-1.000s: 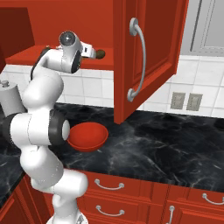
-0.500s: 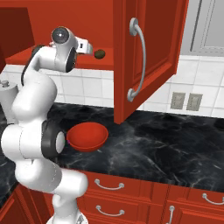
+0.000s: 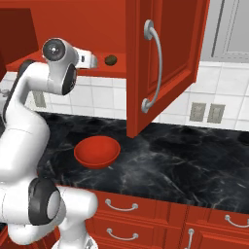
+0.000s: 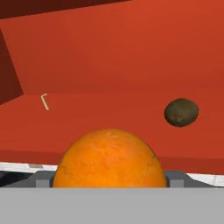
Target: Open the cabinet. Pick the orange and kiwi from the cabinet and place them into the bowl. Then close the cabinet.
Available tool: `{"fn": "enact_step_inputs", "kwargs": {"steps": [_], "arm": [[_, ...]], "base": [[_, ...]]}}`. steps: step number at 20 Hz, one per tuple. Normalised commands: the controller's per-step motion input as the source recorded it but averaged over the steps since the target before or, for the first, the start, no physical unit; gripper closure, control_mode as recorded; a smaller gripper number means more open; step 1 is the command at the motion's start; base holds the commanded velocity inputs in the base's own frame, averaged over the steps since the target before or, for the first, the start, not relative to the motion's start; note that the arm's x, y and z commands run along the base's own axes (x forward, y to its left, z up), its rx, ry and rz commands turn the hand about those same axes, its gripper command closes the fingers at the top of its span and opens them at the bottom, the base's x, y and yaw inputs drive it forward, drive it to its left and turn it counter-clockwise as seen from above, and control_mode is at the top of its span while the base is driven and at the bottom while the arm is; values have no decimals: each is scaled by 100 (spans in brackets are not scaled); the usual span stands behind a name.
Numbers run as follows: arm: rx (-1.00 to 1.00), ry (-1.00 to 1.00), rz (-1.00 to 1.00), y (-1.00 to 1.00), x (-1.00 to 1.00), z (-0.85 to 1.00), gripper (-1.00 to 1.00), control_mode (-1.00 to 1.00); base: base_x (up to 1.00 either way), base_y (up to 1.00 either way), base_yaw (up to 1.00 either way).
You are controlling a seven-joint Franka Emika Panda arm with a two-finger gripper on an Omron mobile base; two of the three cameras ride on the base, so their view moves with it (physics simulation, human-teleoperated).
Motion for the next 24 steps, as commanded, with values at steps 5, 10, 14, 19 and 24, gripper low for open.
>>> {"fn": "enact_step_inputs", "kwargs": {"steps": [5, 10, 14, 19, 24], "arm": [[0, 8, 0, -32, -100, 0, 100, -100], [-2, 24, 2, -13, -92, -29, 100, -100], [-8, 30, 1, 1, -4, -64, 100, -100], [-12, 36, 0, 2, -5, -100, 100, -100], [-6, 27, 0, 0, -2, -100, 100, -100]], "base": [[0, 0, 0], [0, 0, 0], [0, 0, 0], [0, 0, 0], [0, 0, 0]]}}
